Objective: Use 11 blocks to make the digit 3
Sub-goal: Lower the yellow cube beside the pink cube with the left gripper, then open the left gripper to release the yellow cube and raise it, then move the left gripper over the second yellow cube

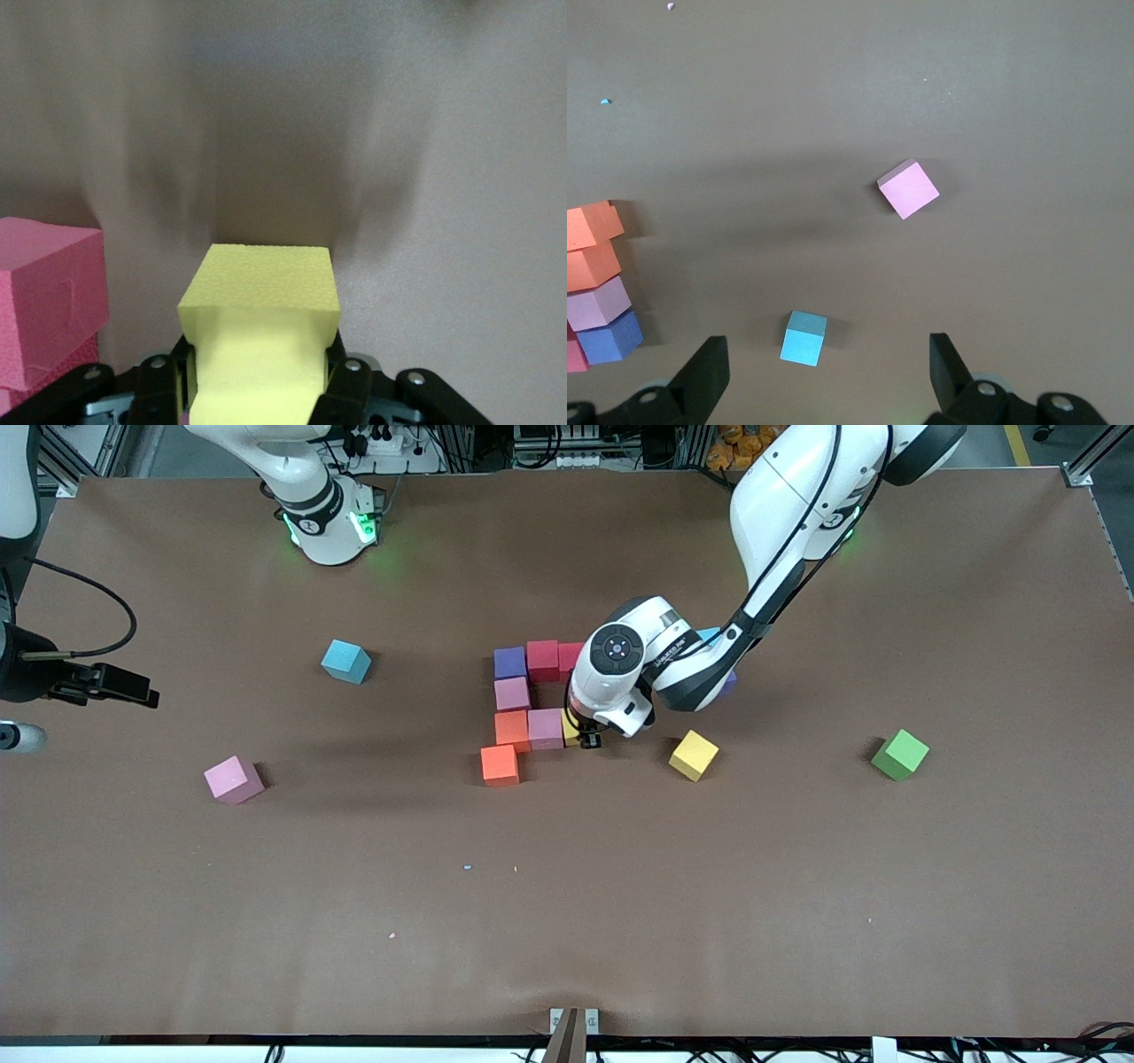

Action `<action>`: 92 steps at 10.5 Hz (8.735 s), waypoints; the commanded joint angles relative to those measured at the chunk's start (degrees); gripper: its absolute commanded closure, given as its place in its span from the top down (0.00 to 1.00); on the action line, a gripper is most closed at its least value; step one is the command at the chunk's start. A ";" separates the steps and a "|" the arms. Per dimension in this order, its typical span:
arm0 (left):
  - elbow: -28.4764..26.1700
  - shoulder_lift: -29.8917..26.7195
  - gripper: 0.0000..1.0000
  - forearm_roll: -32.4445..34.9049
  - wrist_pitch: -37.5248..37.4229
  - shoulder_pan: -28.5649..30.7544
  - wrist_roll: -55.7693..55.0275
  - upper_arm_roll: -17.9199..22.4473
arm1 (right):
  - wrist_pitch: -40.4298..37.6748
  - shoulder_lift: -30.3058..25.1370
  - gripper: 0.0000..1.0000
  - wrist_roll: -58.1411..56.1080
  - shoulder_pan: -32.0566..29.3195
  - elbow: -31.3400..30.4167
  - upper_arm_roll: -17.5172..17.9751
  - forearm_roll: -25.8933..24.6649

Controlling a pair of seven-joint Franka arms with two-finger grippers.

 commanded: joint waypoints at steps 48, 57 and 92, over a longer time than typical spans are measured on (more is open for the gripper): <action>0.21 -6.68 1.00 0.66 -8.06 16.40 24.95 0.47 | -2.00 -0.18 1.00 -0.19 -1.50 0.35 0.19 1.08; 1.44 -8.09 1.00 -0.39 -8.67 15.44 25.48 1.88 | -2.00 -0.01 1.00 -0.10 -1.07 0.61 0.28 1.26; 3.73 -6.43 1.00 -0.13 -11.40 18.85 24.25 -1.73 | -2.09 1.66 1.00 -0.28 -1.94 0.52 0.28 0.82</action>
